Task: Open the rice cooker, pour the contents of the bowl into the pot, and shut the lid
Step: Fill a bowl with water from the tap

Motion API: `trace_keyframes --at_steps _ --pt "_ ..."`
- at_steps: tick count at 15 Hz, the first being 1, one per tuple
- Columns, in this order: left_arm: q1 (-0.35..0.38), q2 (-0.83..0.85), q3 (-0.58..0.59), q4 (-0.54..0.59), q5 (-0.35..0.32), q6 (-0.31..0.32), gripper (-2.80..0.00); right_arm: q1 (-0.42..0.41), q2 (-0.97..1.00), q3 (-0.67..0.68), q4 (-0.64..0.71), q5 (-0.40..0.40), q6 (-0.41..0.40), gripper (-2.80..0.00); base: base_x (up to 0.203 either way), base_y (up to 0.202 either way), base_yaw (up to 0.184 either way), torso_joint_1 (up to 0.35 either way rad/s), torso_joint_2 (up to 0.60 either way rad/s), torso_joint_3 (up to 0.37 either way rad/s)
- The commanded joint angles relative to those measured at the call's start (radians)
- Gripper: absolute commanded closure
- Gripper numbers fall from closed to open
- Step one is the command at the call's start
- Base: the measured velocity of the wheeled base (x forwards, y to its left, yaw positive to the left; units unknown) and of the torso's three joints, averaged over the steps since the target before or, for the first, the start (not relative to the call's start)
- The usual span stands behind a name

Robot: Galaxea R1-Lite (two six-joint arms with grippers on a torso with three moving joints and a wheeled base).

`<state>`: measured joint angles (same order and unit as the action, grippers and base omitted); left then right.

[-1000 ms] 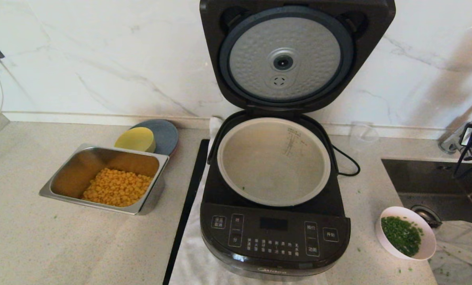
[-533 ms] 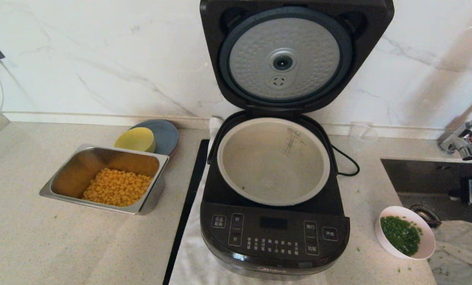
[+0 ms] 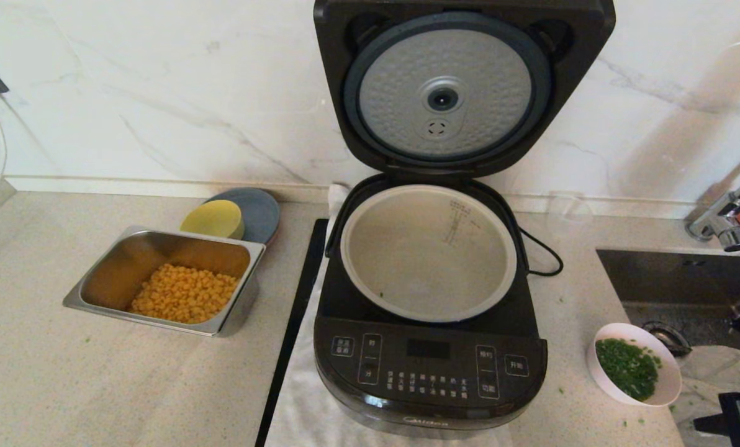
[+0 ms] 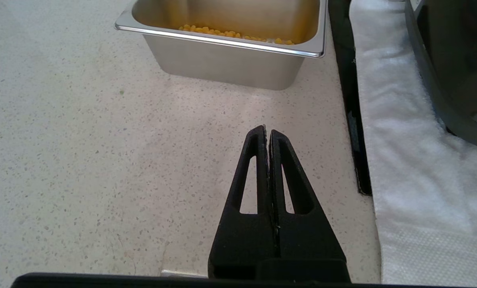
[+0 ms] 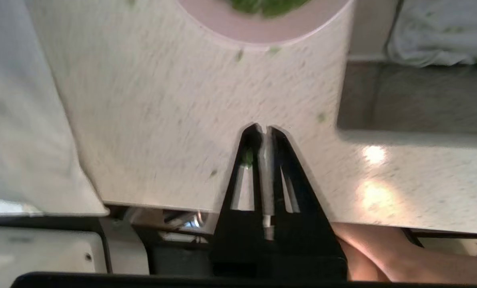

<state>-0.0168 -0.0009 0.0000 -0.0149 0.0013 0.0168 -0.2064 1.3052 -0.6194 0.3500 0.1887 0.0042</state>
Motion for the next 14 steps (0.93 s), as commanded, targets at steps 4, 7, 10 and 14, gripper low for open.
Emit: trace_keyframes --at_steps 4,7,10,14 --pt "0.0 -0.001 0.008 0.0 0.0 0.0 0.0 0.007 0.022 0.008 -0.01 -0.009 0.002 -2.8 0.0 0.0 0.0 0.0 0.0 0.0" --pt "0.0 -0.001 0.008 0.0 0.0 0.0 0.0 -0.031 0.059 0.001 -0.029 -0.014 0.001 -2.8 0.0 0.0 0.0 0.0 0.0 0.0" --pt "0.0 -0.001 0.008 0.0 0.0 0.001 0.0 -0.083 0.092 0.033 -0.105 -0.014 -0.007 -2.8 0.0 0.0 0.0 0.0 0.0 0.0" --pt "0.0 -0.001 0.008 0.0 0.0 0.0 0.0 -0.083 0.12 0.044 -0.109 -0.015 -0.006 -2.8 0.0 0.0 0.0 0.0 0.0 0.0"
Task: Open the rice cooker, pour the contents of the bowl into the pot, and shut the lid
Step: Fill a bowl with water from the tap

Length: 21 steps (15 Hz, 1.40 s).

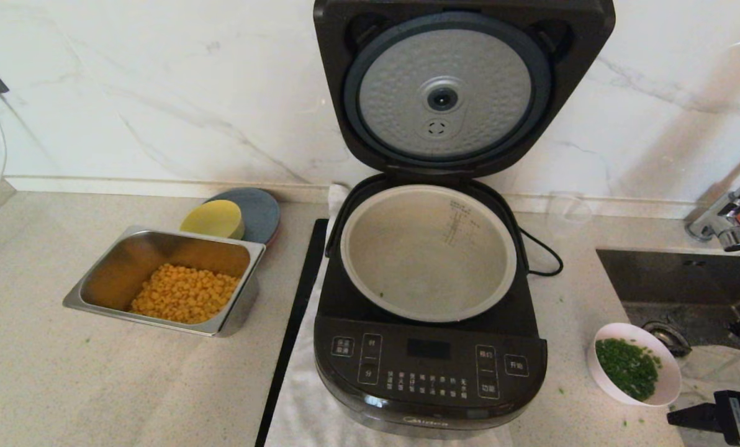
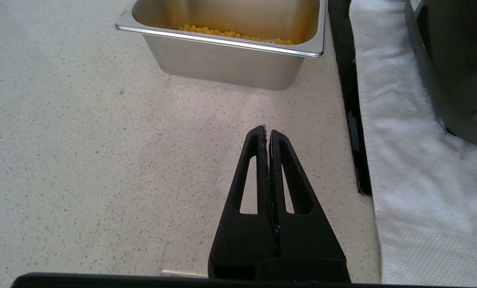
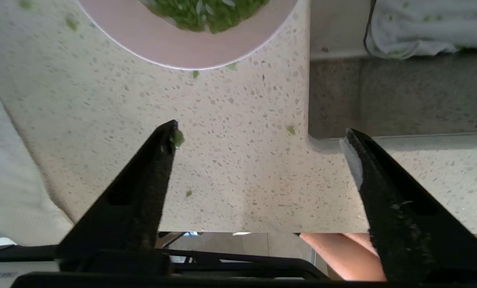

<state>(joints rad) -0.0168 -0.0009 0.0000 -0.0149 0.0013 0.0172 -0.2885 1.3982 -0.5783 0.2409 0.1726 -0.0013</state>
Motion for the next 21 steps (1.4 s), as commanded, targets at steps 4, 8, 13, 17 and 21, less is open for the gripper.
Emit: trace_keyframes --at_steps 4,8,13,17,21 --pt "0.0 -0.001 0.008 0.0 0.0 0.0 0.0 -0.001 0.092 0.053 -0.139 -0.041 0.0 -2.8 0.0 0.0 0.0 0.0 0.0 0.0" --pt "0.0 -0.001 0.008 0.0 0.0 0.0 0.0 -0.001 0.118 0.066 -0.191 -0.045 0.001 -2.8 0.0 0.0 0.0 0.0 0.0 0.0" --pt "0.0 -0.001 0.008 0.0 0.0 0.0 0.0 -0.001 0.146 0.029 -0.186 -0.044 0.007 -2.8 0.0 0.0 0.0 0.0 0.0 0.0" --pt "0.0 -0.001 0.008 0.0 0.0 0.0 0.0 -0.001 0.106 -0.023 -0.142 -0.033 0.005 -2.8 0.0 0.0 0.0 0.0 0.0 0.0" --pt "0.0 -0.001 0.008 0.0 0.0 0.0 0.0 -0.017 0.148 -0.096 -0.115 -0.022 0.01 -2.8 0.0 0.0 0.0 0.0 0.0 0.0"
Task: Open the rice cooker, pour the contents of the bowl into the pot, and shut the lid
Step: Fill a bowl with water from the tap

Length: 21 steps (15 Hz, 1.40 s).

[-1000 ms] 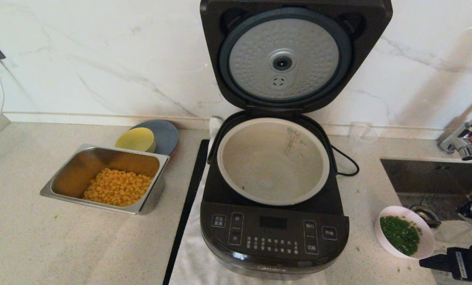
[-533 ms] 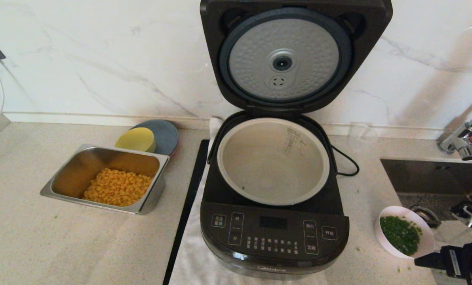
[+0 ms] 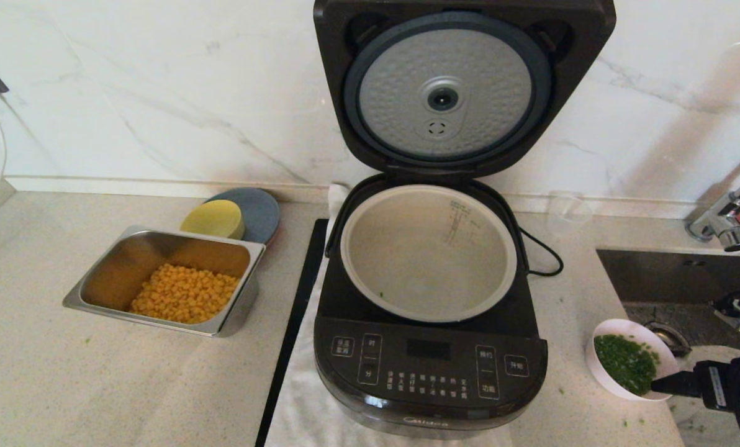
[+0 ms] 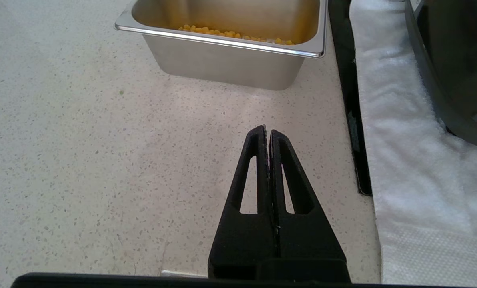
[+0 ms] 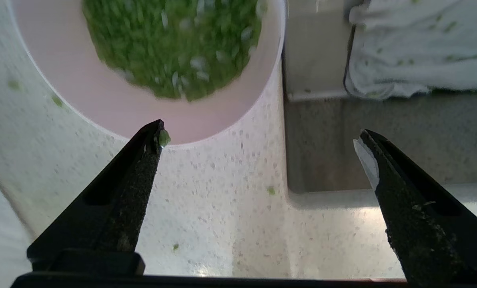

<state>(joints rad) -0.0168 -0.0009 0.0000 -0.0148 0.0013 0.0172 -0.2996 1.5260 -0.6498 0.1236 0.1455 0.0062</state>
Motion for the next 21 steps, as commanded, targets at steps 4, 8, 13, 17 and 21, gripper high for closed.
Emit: trace_keyframes --at_steps 4,8,13,17,21 --pt "0.0 -0.001 0.008 -0.001 0.0 0.0 0.0 -0.019 0.13 -0.084 -0.007 0.008 0.052 -2.8 0.0 0.0 0.0 0.0 0.0 0.0" --pt "0.0 -0.001 0.008 -0.001 0.0 0.0 0.0 -0.055 0.213 -0.154 -0.009 0.006 0.055 -2.8 0.0 0.0 0.0 0.0 0.0 0.0" --pt "0.0 -0.001 0.008 -0.001 0.0 0.0 0.0 -0.059 0.263 -0.182 -0.014 0.008 0.055 -2.8 0.0 0.0 0.0 0.0 0.0 0.0" --pt "0.0 -0.001 0.008 -0.001 0.0 0.0 0.0 -0.061 0.296 -0.181 -0.041 0.005 0.057 -2.8 0.0 0.0 0.0 0.0 0.0 0.0" --pt "0.0 -0.001 0.008 -0.001 0.0 0.0 0.0 -0.062 0.305 -0.182 -0.041 0.006 0.055 0.0 0.0 0.0 0.0 0.0 0.0 0.0"
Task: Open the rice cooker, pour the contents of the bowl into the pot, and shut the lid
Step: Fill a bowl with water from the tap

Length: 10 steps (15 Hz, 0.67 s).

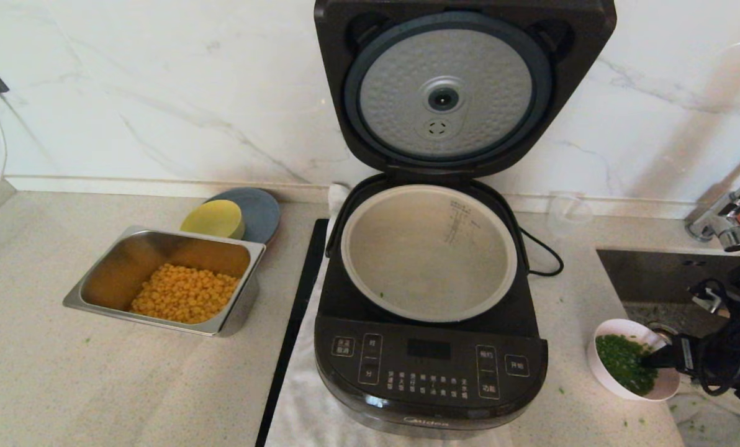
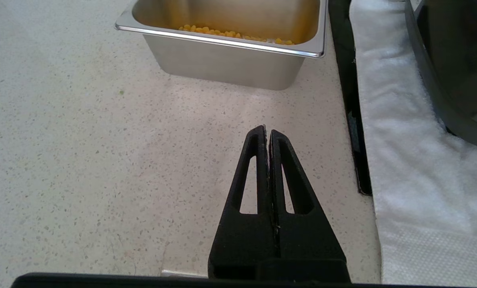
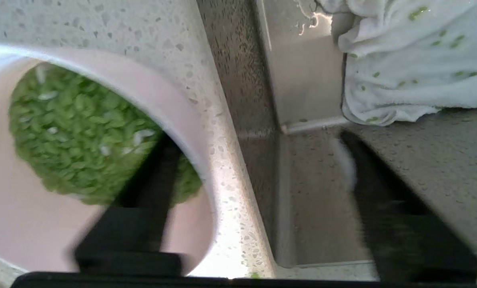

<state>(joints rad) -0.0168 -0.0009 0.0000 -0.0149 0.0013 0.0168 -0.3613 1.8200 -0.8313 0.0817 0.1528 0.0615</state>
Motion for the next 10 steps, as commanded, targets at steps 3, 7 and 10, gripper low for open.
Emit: trace_keyframes --at_steps 3,7,10 --pt "0.0 -0.001 0.008 0.0 0.0 0.0 0.0 0.001 0.015 0.001 0.0 -0.001 0.001 0.0 0.0 0.0 0.0 0.0 0.0 0.0" --pt "0.0 -0.001 0.008 0.0 0.0 0.0 0.0 0.003 0.003 0.001 -0.013 -0.001 0.035 0.0 0.0 0.0 0.0 0.0 0.0 0.0" --pt "0.0 -0.001 0.008 0.001 0.0 0.0 0.0 0.004 -0.001 0.006 -0.013 -0.001 0.037 0.0 0.0 0.0 0.0 0.0 0.0 0.0"
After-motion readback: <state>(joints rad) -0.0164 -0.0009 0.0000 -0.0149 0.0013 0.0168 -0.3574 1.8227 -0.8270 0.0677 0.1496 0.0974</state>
